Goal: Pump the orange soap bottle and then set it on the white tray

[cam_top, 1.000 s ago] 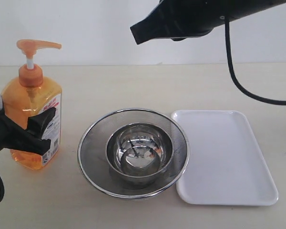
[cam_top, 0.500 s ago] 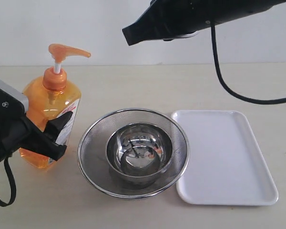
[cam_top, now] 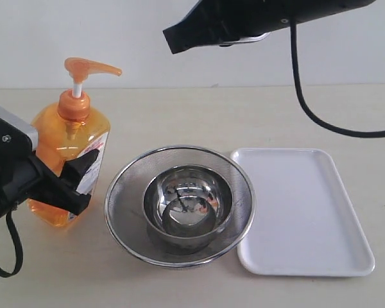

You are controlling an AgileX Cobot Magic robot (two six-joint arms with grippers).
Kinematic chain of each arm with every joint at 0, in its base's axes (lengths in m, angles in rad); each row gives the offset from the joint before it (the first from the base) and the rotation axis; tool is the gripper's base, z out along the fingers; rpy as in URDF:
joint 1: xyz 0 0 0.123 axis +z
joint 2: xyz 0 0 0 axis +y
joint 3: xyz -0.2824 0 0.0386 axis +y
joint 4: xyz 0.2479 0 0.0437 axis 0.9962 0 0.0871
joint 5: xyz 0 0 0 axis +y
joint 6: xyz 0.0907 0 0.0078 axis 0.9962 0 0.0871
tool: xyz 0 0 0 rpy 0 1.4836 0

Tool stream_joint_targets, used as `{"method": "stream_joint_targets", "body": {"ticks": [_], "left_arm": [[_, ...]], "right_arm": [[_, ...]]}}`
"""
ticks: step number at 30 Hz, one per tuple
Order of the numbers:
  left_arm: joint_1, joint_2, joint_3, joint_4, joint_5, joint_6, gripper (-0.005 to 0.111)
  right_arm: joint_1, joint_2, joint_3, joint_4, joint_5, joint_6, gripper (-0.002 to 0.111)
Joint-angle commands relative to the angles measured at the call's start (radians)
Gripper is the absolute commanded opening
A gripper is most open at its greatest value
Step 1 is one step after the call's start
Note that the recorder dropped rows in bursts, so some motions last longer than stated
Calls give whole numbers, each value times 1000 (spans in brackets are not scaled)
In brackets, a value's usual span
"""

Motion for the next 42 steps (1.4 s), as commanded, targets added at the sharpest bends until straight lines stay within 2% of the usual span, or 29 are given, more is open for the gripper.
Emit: {"method": "stream_joint_targets", "body": {"ticks": [1,4,8,14,18,36,39,42], "left_arm": [[-35,-5,-16,-12,53,-28,5],[-78,-5,-27,-37,73,24,5],[-107,-5,-27,-190,77,147,5],[-107,-5,-27,-184,77,144,5],[-107,-5,-27,-122,84,144,5],[-107,-5,-27,-89,87,144,5],[-107,-5,-27,-87,87,144,5],[-107,-5,-27,-85,89,144,5]], "right_arm": [[-3,23,-22,88,15,-68,0],[-3,53,-71,159,62,-136,0],[-3,105,-178,306,176,-275,0],[-3,183,-212,329,214,-336,0],[-3,208,-216,491,195,-453,0],[-3,208,-214,497,404,-453,0],[-3,198,-214,497,381,-460,0],[-3,178,-214,499,262,-460,0]]}}
